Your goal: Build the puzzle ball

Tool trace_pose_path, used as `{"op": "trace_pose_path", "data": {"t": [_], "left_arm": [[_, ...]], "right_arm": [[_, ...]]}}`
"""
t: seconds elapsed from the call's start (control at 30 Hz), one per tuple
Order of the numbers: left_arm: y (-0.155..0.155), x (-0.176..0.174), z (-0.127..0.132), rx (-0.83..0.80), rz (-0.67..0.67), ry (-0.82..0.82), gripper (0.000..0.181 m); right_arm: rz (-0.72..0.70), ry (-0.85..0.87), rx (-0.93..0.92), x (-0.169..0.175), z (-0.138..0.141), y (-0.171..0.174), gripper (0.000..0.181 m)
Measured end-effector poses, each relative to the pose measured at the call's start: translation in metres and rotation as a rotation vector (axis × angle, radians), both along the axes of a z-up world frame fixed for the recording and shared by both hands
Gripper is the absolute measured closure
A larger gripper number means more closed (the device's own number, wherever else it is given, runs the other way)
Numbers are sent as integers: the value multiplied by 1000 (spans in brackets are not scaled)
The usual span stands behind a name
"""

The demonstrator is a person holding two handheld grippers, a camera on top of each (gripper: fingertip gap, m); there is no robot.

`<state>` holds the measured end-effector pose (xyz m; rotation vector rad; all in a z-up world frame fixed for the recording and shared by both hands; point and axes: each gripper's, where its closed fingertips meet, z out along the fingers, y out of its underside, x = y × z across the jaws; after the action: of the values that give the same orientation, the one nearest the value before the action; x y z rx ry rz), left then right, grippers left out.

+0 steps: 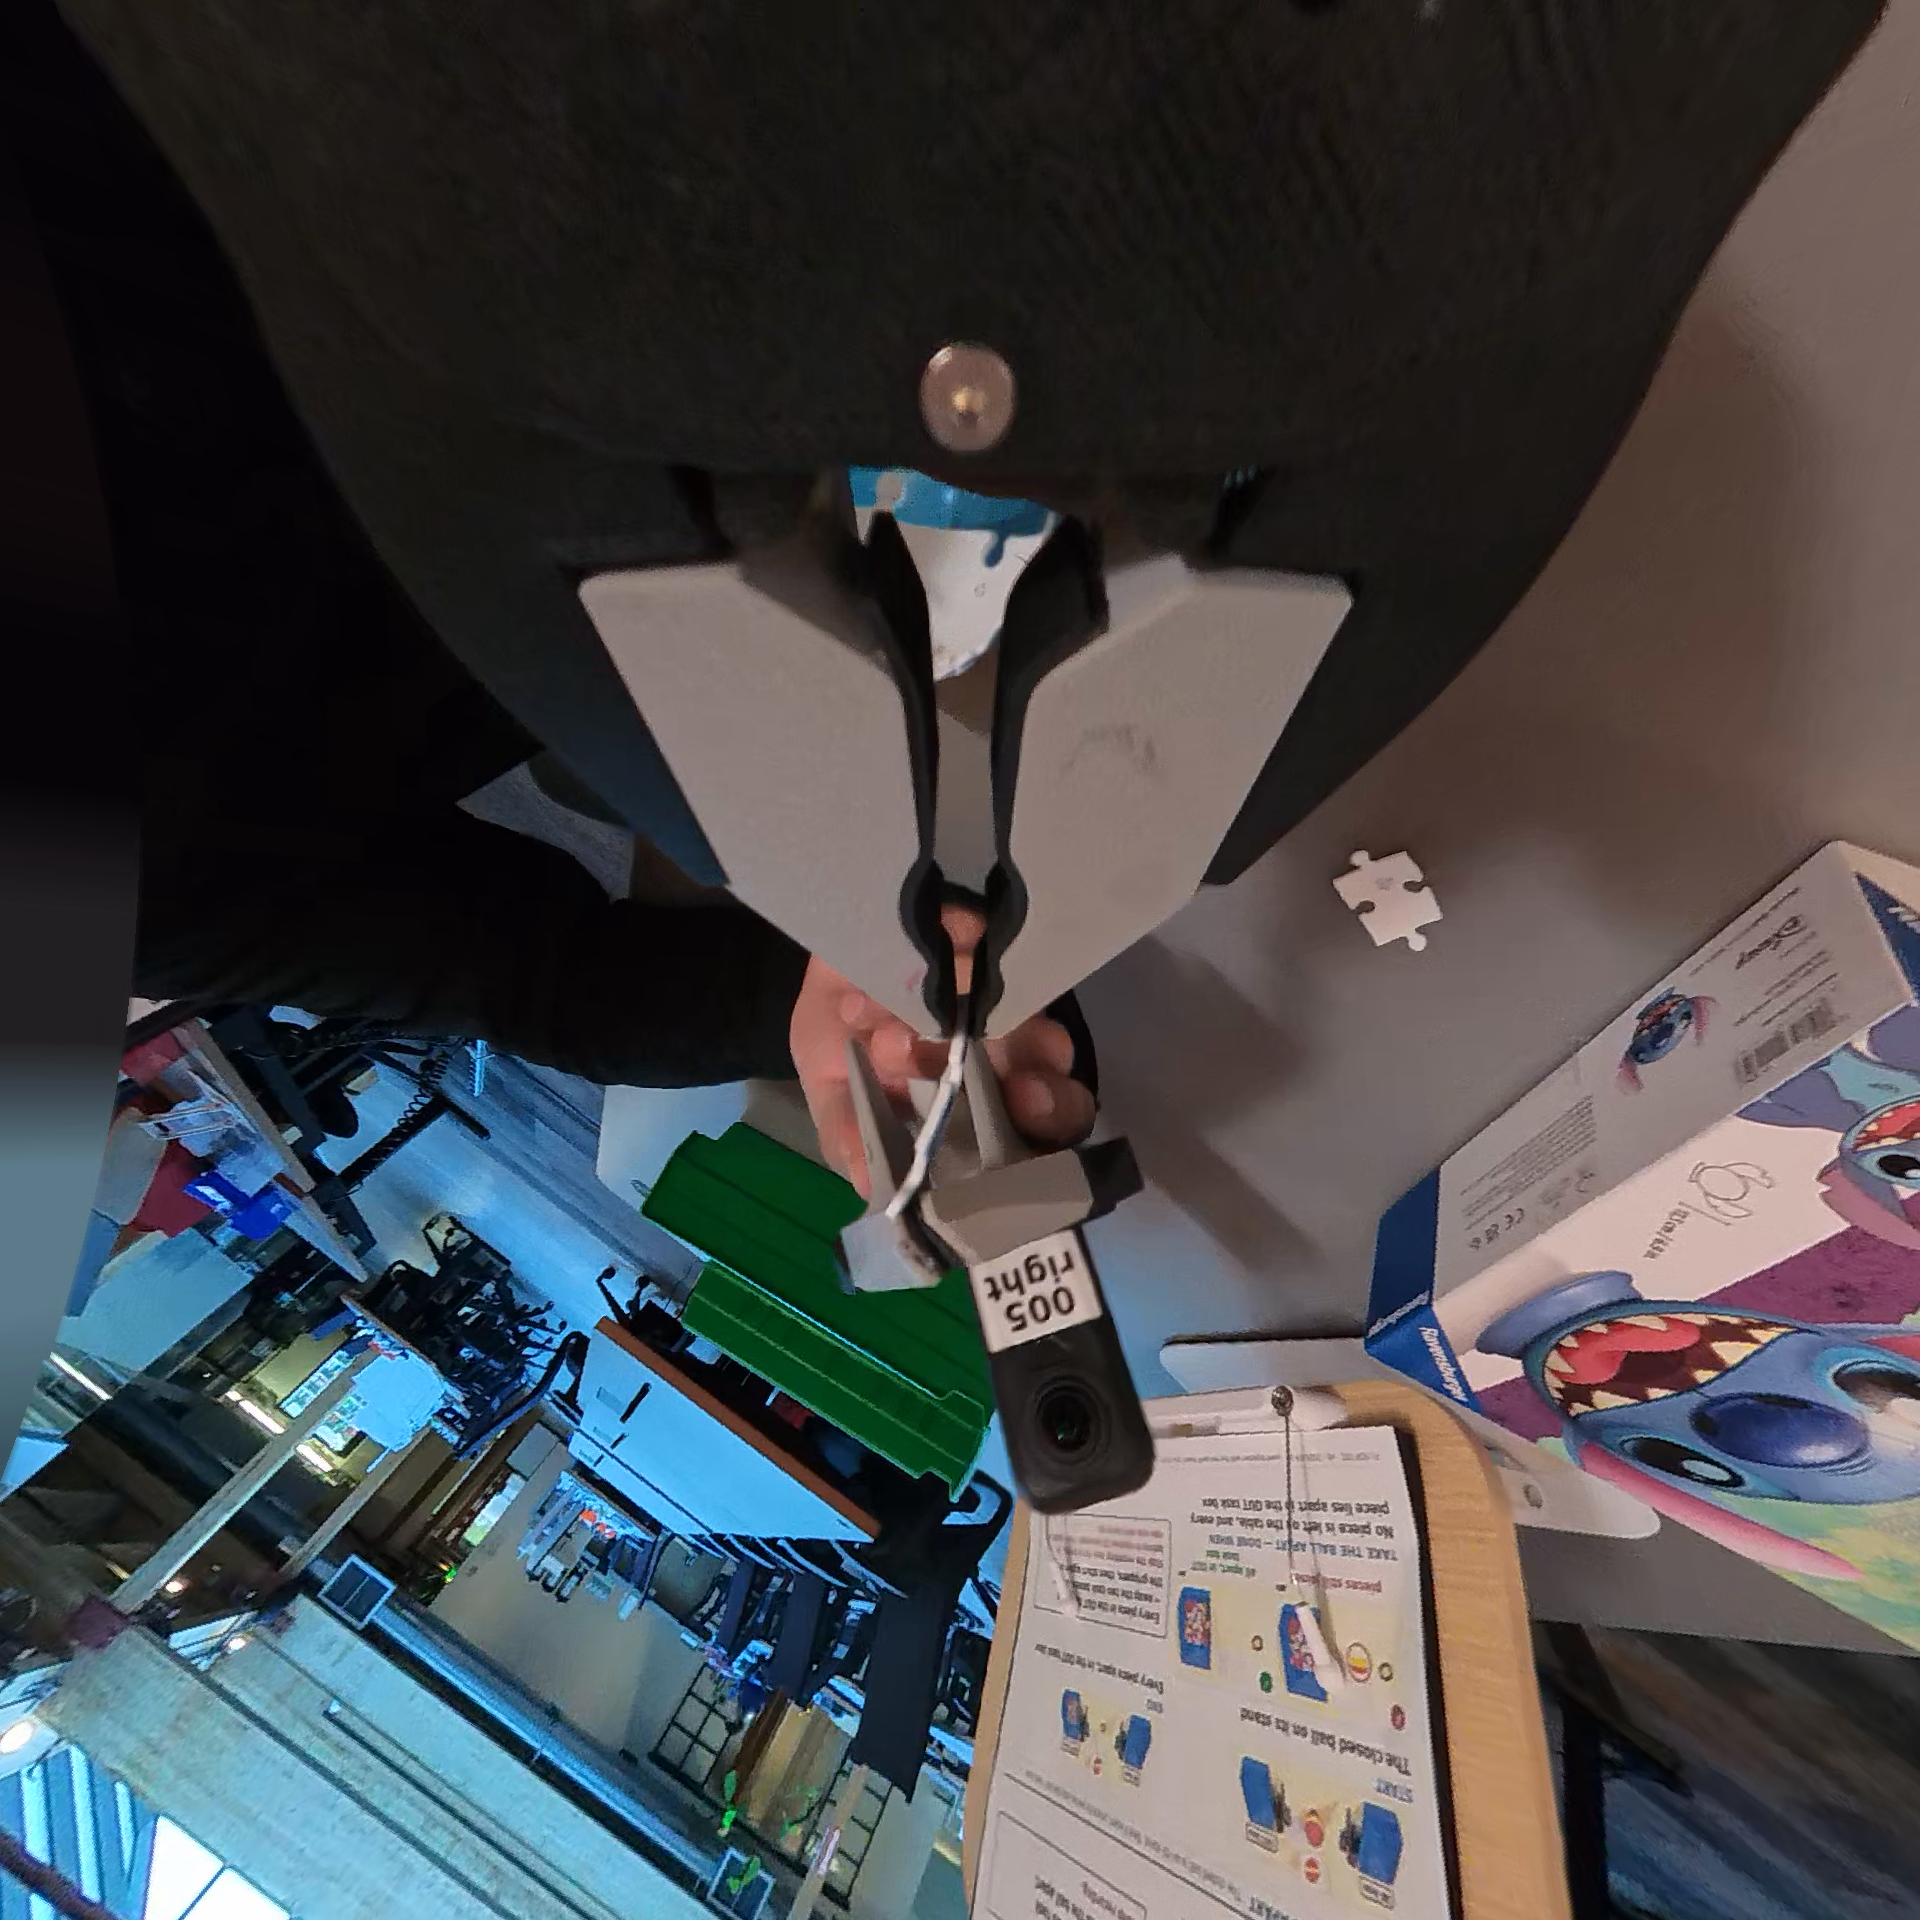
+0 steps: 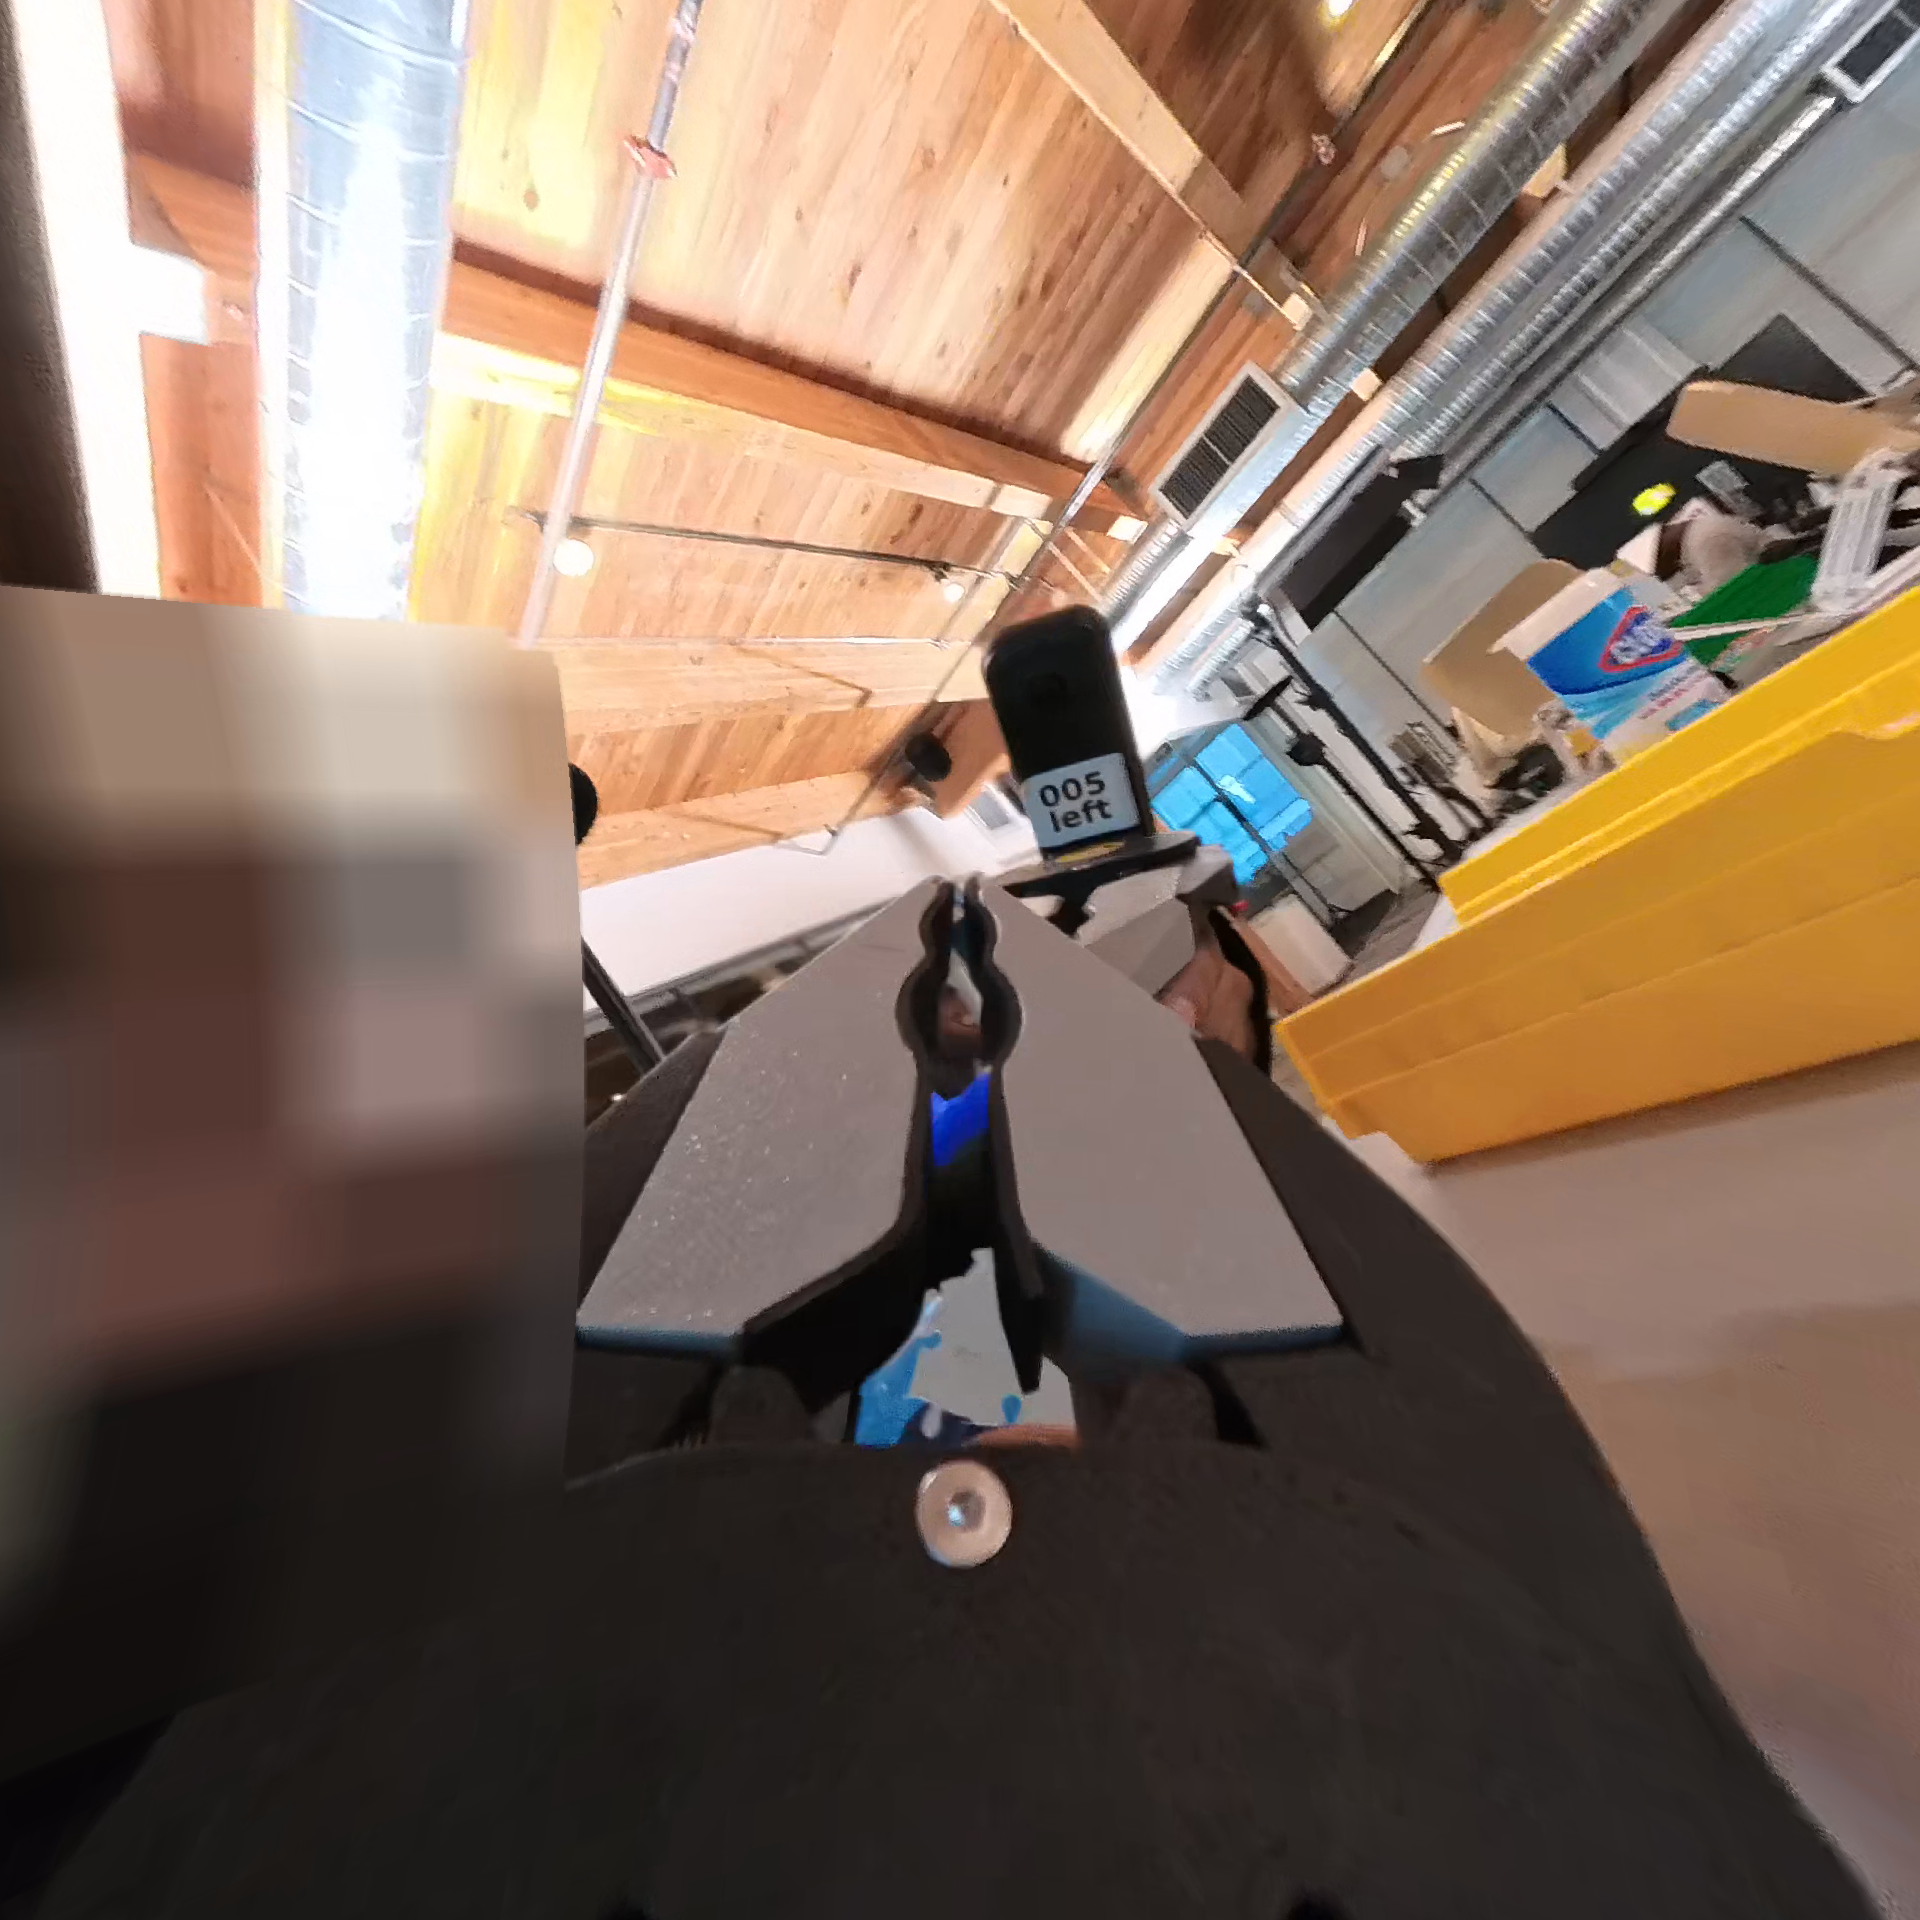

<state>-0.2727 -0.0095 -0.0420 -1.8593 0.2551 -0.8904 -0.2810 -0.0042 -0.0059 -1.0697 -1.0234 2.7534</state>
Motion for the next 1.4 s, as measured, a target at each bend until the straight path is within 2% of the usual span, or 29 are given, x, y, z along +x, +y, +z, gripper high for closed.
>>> {"op": "trace_pose_path", "data": {"t": [0.1,0.23,0.33,0.43,0.53,0.7,0.83,0.9,1.0,1.27,1.4], "left_arm": [[-1,-11,-1,-6,30,12,181],[-7,-17,-6,-14,31,42,181],[-9,-16,-14,-25,22,83,181],[-12,-16,-19,-35,-3,119,181],[-16,-19,-29,-68,-43,220,181],[-22,-12,-43,-179,-193,441,181],[-31,-6,-53,-260,-296,595,181],[-37,-5,-57,-289,-323,661,181],[-40,-4,-60,-311,-318,712,181],[-48,-3,-44,-290,-277,644,181],[-53,-7,-49,-316,-265,686,181]], "right_arm": [[-53,-26,123,-1,-8,5,181],[-78,-98,316,-3,-24,-5,167],[-86,-95,416,0,-22,-16,160],[-142,-127,540,-3,-28,-19,163],[-178,-148,630,-2,-31,-19,160],[-209,-212,865,-5,-43,-25,153],[-198,-271,1006,-5,-63,-36,166],[-139,-289,1019,-1,-73,-45,176],[-108,-318,1003,1,-79,-47,177],[30,-357,912,13,-84,-55,178],[34,-370,985,14,-90,-56,176]]}}
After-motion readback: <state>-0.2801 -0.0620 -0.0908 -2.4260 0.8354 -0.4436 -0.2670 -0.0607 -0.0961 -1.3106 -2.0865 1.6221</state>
